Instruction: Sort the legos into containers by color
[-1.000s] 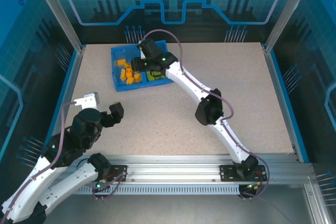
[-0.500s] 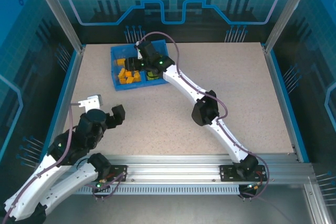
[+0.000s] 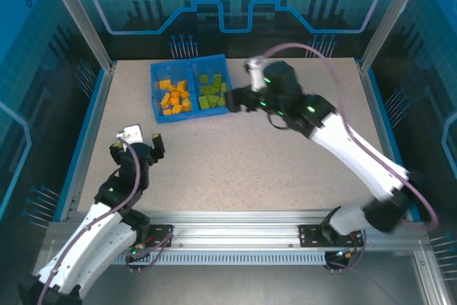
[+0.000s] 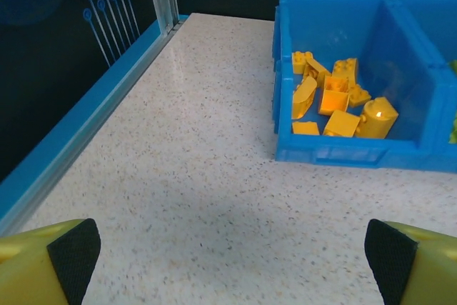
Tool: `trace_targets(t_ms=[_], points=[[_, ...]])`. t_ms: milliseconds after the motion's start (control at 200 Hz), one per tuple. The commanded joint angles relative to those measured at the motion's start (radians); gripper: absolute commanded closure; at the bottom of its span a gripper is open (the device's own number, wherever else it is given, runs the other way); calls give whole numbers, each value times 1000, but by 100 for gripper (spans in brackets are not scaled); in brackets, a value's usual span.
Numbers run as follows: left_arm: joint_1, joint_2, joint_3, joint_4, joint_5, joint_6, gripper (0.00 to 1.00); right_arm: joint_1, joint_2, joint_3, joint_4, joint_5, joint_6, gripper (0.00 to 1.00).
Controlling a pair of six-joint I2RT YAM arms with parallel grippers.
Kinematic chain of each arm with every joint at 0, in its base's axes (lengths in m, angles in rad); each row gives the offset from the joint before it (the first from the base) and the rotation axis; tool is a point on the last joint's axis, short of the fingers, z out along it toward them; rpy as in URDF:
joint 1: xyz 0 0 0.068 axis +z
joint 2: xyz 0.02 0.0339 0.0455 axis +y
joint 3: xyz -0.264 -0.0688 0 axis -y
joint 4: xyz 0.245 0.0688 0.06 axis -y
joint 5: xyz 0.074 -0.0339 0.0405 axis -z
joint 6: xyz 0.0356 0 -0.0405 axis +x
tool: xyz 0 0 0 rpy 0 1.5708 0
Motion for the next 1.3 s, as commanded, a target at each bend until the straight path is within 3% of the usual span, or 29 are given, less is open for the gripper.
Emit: trace_targets(t_ms=[0,130,190,275,365,445,490,560,605,650,715,775,975,1296], points=[[31,63,-73,262,46,143,1,-36,-191,-321,65,262,-142,3],[80,180,-146,427,129,183,1,-147,-408,-676,267,380,-259,0],[116,239,-174,522,195,187,1,-245,-455,-835,424,448,-280,0],[174,321,-197,641,295,178,1,-400,-444,-967,572,405,-276,0],[228,424,-209,772,397,189,1,-547,-320,-1046,725,264,-257,0],[270,540,-199,891,469,193,1,-618,-177,-1085,949,136,-263,0],[290,599,-175,933,523,198,1,-633,-90,-1097,1104,86,-283,0],[305,703,-149,1044,587,215,1,-650,18,-1043,1153,32,-278,0],[317,758,-108,1025,629,196,1,-654,103,-1020,1175,2,-280,0],[322,839,-96,1085,659,201,1,-622,181,-1074,1386,-41,-350,0],[321,977,-84,1225,670,219,1,-628,151,-1056,1290,-39,-338,0],[332,934,-16,1014,663,187,1,-640,148,-1041,1258,-11,-307,0],[346,944,-21,1038,657,172,1,-626,155,-1040,1268,10,-317,0],[345,945,-20,1038,656,172,1,-632,158,-1016,1226,-70,-342,0]])
